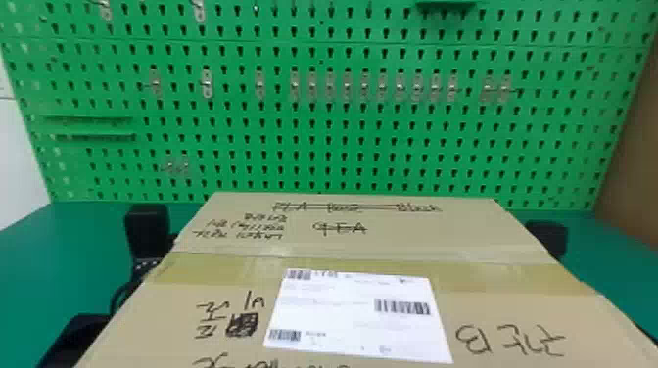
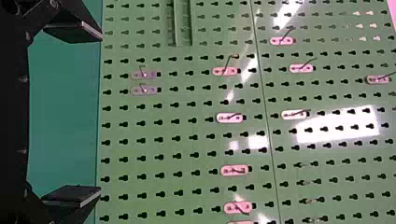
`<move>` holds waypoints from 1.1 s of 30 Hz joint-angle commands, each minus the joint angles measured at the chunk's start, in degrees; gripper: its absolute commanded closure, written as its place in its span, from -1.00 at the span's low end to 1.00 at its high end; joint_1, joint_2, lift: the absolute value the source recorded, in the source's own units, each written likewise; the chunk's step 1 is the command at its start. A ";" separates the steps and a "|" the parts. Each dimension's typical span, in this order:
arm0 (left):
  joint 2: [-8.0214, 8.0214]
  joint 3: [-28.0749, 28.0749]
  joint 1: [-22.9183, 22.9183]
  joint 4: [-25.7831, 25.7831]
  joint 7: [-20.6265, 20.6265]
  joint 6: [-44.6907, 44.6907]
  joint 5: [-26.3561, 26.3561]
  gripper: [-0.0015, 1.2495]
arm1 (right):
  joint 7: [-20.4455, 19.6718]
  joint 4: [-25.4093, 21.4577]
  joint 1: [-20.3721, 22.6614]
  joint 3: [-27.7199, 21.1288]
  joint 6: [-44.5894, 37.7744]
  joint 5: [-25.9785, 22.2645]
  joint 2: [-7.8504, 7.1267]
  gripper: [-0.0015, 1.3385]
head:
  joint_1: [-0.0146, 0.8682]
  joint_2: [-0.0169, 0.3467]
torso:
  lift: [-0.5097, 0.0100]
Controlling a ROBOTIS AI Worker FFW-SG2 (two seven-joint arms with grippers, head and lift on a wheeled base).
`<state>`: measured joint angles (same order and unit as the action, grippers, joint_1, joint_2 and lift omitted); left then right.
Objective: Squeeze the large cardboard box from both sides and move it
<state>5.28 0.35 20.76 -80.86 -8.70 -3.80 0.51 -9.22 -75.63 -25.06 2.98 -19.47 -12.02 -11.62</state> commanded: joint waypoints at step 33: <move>-1.06 -0.62 0.24 0.96 -0.27 0.72 0.54 -0.80 | 0.00 1.10 -0.52 2.74 0.04 -0.81 0.37 -0.85 | -0.07 -0.63 | 0.16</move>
<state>4.23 -0.33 20.97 -79.91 -8.97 -3.18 1.14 -9.23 -74.60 -25.59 5.71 -19.46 -12.82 -11.19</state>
